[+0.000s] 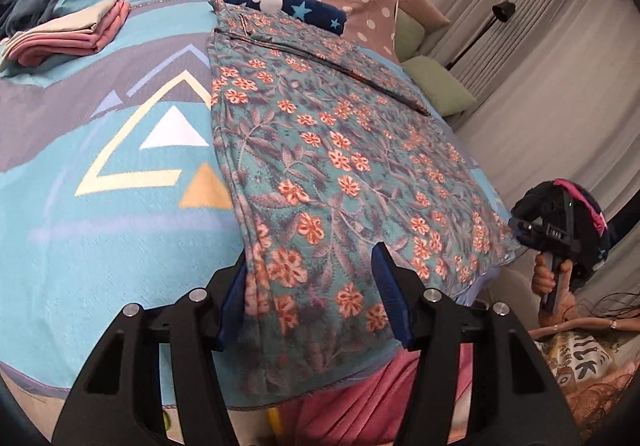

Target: Fold small clothes

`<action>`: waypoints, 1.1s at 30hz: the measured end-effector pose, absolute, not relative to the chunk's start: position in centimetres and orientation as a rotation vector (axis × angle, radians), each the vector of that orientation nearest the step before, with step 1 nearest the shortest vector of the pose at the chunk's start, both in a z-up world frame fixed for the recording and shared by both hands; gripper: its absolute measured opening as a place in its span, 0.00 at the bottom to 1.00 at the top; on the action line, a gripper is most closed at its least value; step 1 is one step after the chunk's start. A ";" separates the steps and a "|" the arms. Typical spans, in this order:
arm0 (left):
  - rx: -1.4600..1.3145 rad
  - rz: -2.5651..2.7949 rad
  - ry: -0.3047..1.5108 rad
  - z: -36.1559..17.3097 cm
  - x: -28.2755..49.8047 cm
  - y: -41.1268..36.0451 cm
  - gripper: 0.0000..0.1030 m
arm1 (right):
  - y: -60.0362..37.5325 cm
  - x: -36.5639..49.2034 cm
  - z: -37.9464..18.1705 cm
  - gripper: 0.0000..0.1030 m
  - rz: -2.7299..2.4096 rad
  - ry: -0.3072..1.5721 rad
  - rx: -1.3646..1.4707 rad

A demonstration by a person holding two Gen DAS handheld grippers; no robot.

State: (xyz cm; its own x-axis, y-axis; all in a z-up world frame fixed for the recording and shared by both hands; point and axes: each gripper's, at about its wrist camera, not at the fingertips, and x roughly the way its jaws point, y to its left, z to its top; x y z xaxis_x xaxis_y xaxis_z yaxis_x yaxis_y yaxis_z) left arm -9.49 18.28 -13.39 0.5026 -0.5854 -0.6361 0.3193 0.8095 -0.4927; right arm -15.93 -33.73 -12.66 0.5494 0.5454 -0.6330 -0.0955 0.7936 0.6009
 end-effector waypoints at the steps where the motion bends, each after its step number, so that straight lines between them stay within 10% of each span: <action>1: -0.346 -0.562 0.885 -13.5 -9.4 18.3 0.56 | -33.7 -15.8 -12.7 0.52 0.405 0.924 0.558; 2: -0.362 -0.566 0.882 -13.5 -9.3 18.4 0.52 | -33.7 -15.6 -12.7 0.53 0.409 0.929 0.578; 4: -0.428 -0.585 0.908 -13.8 -8.9 18.6 0.09 | -33.7 -15.5 -12.8 0.38 0.414 0.949 0.606; 5: -0.455 -0.583 0.922 -13.9 -8.8 18.8 0.04 | -33.8 -15.6 -12.9 0.17 0.414 0.966 0.611; 7: -0.463 -0.569 0.906 -13.8 -9.0 19.1 0.04 | -33.9 -16.1 -12.8 0.05 0.410 0.962 0.619; 33: -0.495 -0.594 0.461 -0.4 -7.3 20.3 0.04 | -35.7 -11.3 -0.3 0.04 0.487 0.503 0.630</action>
State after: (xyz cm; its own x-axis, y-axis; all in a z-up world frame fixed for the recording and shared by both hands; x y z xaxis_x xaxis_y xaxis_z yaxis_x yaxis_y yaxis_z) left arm -7.33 20.35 -0.36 0.7361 -0.6233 -0.2637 0.4100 0.7207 -0.5590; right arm -11.31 -35.70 -0.34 0.7726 0.5650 -0.2895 -0.2708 0.7057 0.6547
